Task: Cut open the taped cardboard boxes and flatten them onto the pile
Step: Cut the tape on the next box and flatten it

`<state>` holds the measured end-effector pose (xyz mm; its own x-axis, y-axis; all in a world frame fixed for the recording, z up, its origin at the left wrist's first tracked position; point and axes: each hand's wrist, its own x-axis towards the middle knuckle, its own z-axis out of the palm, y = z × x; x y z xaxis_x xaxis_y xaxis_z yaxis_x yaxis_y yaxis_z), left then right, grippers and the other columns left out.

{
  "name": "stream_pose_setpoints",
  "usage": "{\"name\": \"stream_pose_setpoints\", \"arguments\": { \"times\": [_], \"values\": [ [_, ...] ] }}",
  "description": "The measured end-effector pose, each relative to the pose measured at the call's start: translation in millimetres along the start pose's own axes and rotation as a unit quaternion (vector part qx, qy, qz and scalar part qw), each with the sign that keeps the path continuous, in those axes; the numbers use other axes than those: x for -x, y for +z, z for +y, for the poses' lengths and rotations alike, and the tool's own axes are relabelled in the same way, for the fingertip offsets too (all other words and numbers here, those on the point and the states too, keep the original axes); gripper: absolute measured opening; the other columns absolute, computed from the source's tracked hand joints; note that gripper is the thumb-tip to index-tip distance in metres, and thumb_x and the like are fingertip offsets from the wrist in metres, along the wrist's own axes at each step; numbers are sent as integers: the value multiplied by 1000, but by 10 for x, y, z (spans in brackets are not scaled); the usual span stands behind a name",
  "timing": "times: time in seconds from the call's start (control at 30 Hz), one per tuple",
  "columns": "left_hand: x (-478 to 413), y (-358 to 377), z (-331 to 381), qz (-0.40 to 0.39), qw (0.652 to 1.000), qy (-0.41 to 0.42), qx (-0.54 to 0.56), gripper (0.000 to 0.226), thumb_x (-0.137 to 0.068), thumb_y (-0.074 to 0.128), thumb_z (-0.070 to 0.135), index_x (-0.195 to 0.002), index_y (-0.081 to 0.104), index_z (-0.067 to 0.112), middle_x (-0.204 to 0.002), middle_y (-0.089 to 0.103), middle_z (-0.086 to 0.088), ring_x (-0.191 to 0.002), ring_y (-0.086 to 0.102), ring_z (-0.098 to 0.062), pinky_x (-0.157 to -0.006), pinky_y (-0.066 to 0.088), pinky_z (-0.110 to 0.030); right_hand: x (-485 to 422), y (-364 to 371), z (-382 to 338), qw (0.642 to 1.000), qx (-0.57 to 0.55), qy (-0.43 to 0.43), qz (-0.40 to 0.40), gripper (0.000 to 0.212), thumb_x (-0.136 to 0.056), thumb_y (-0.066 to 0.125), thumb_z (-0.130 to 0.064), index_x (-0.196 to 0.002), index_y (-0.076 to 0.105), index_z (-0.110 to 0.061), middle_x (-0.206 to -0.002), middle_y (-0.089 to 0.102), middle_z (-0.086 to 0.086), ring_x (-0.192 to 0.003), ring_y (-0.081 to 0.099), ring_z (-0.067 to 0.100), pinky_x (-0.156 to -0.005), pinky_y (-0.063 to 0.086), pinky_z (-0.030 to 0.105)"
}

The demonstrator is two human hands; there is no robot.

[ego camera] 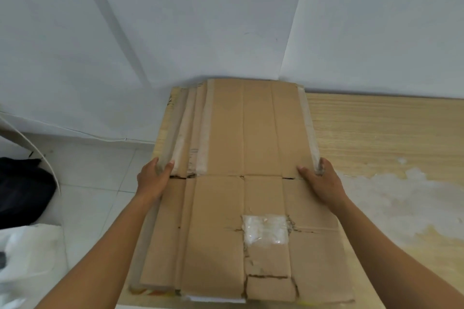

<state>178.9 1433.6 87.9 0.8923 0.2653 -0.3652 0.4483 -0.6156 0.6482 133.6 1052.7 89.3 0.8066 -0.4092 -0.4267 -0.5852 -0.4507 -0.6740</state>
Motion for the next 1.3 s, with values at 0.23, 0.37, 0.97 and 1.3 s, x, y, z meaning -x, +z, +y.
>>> {"name": "stream_pose_setpoints", "arguments": {
  "times": [0.23,0.37,0.97,1.3],
  "values": [
    [-173,-67,-34,-67,996,-28,58,69,-75,49,78,-88,53,10,-108,55,-17,-108,51,-36,-92,39,-42,56,162,-127,1000,9,16,21,86,-82,64,-53,-149,24,-16,-150,35,6,-133,39,29,-108,34,42],
    [-320,-123,-49,-112,989,-78,50,119,-49,41,97,-131,49,13,-141,41,-11,-128,41,-33,-109,33,-51,126,300,-233,999,4,20,26,84,-84,64,-51,-148,23,-15,-150,35,7,-133,38,29,-107,33,40],
    [-248,24,151,-38,996,-48,-70,93,-80,53,71,-145,32,8,-145,27,-20,-135,22,-37,-109,26,-46,235,396,-406,998,-34,41,23,103,-77,69,-54,-150,12,-9,-150,31,12,-135,35,29,-106,35,41],
    [-324,-157,69,-106,986,-64,115,77,-83,69,47,-139,43,1,-139,50,-11,-119,52,-25,-96,42,-32,335,526,-395,998,-56,26,-13,84,-73,74,-52,-138,34,-17,-128,51,2,-116,50,23,-99,44,42]
  ]
}}
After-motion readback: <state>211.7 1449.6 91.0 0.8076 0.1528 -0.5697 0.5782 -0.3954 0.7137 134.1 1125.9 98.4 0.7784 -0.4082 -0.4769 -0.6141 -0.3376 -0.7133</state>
